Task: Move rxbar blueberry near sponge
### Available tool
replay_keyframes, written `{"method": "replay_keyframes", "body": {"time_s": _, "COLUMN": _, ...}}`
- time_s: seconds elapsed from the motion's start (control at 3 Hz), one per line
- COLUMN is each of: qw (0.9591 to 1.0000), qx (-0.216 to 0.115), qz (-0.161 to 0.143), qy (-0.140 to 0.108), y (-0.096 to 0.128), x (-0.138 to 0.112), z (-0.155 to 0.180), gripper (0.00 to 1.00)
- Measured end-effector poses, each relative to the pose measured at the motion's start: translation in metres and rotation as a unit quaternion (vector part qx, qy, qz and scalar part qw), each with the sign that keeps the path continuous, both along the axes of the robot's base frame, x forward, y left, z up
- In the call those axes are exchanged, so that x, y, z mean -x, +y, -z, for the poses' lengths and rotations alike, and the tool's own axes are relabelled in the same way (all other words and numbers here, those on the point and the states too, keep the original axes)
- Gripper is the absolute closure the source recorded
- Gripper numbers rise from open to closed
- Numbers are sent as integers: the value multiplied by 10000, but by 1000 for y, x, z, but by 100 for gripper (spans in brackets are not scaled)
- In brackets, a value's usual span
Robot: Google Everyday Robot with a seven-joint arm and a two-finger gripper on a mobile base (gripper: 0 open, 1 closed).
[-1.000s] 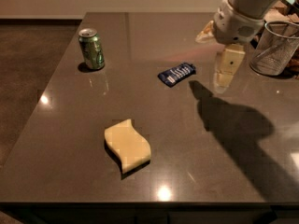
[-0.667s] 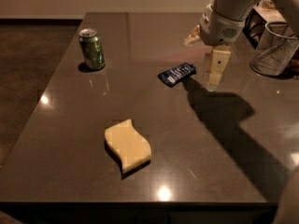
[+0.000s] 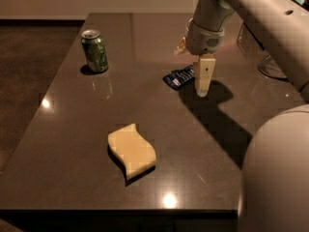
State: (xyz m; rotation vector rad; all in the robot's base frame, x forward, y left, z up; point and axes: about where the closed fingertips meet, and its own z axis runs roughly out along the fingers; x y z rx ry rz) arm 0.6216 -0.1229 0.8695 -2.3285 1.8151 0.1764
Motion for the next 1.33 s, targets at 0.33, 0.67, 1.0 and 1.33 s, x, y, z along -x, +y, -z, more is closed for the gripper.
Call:
{"method": "replay_keyframes", "body": {"time_s": 0.33, "qw": 9999, "qx": 43, "qz": -145, "qy": 58, "y": 10, "x": -11, "z": 11, "gripper": 0}}
{"method": "replay_keyframes", "body": {"time_s": 0.67, "qw": 9995, "qx": 218, "qz": -185, "qy": 126, "y": 10, "x": -19, "z": 24, "gripper": 0}}
{"method": "replay_keyframes", "body": {"time_s": 1.0, "qw": 9991, "qx": 354, "qz": -139, "qy": 200, "y": 5, "x": -26, "z": 35, "gripper": 0}}
{"method": "replay_keyframes", "body": {"time_s": 1.33, "qw": 9986, "qx": 461, "qz": -167, "qy": 216, "y": 4, "x": -32, "z": 38, "gripper": 17}}
